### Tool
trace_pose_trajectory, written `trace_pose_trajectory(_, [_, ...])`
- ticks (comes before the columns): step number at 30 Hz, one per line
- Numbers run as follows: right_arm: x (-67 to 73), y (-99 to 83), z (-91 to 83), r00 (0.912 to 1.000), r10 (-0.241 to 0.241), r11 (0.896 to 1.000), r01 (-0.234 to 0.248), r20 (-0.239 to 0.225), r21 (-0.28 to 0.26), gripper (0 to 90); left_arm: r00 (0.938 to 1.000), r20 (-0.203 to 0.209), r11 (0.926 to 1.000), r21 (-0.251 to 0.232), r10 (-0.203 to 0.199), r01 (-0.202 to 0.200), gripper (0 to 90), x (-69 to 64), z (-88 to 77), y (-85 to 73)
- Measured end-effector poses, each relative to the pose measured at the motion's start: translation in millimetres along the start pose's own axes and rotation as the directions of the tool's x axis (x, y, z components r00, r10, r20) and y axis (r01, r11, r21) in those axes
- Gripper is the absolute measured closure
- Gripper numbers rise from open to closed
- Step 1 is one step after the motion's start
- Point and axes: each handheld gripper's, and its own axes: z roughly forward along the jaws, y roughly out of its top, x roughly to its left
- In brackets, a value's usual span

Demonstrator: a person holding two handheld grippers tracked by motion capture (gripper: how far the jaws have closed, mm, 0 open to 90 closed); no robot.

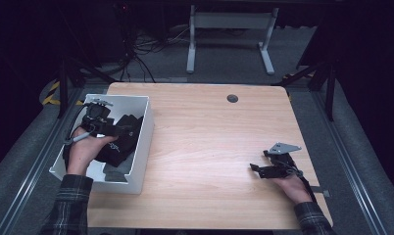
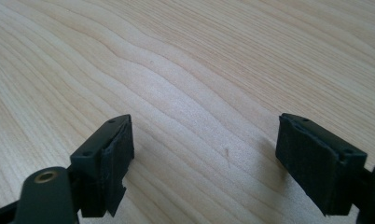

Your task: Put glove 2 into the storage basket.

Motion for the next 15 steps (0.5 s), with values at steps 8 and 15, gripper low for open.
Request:
trace_pose_trajectory(8, [-0.1, 0.0, 0.1, 1.0000, -0.001, 1.000, 0.001, -0.001, 0.000, 20.0, 0.9921, 0.089, 0.9953, -0.048, 0.089, -0.085, 22.1, -43.3, 3.0, 17.1])
trace_pose_trajectory(15, [0.0, 0.0, 0.1, 1.0000, -0.001, 1.000, 0.001, -0.001, 0.000, 20.0, 0.9778, 0.148, 0.9871, -0.081, 0.149, -0.138, 21.6, -83.5, 13.2, 25.8])
